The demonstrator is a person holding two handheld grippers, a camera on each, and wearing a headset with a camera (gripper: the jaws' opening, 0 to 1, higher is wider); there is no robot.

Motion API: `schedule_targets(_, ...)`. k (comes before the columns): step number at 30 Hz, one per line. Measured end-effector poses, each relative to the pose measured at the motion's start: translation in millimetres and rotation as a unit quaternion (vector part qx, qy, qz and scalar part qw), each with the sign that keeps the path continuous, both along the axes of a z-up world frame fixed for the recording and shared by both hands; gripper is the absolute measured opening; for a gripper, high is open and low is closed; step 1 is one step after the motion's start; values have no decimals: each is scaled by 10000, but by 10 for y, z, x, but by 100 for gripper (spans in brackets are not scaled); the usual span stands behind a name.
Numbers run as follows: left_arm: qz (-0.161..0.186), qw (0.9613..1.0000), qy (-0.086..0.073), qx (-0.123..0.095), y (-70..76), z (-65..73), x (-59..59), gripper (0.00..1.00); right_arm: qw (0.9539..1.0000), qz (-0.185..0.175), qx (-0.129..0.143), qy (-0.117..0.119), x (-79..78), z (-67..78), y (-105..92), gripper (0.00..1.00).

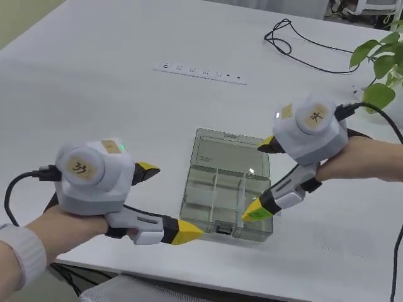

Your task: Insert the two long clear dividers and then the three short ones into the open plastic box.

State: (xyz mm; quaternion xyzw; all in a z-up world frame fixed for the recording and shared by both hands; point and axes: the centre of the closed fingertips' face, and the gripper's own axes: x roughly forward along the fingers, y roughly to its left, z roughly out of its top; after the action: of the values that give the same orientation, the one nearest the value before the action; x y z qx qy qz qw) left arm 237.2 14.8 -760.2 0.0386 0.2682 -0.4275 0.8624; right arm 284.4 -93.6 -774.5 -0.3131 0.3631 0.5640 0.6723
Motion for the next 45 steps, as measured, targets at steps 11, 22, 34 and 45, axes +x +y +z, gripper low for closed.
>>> schedule_targets(11,-182,9998,-13,75,-141,19,-29,90,9981,-458,-351,198,-198,-215,-767,93)
schedule_targets(22,-149,9997,61,159,-119,-15,-111,90,9932,-555,-903,487,-367,-486,-1318,71)
schedule_targets(34,-60,9998,69,185,-97,-11,-130,89,9873,-68,-1379,790,-455,-691,-1448,53)
schedule_targets(45,15,9998,111,187,-60,-17,-171,89,9838,411,-1636,603,-398,-733,-1479,42)
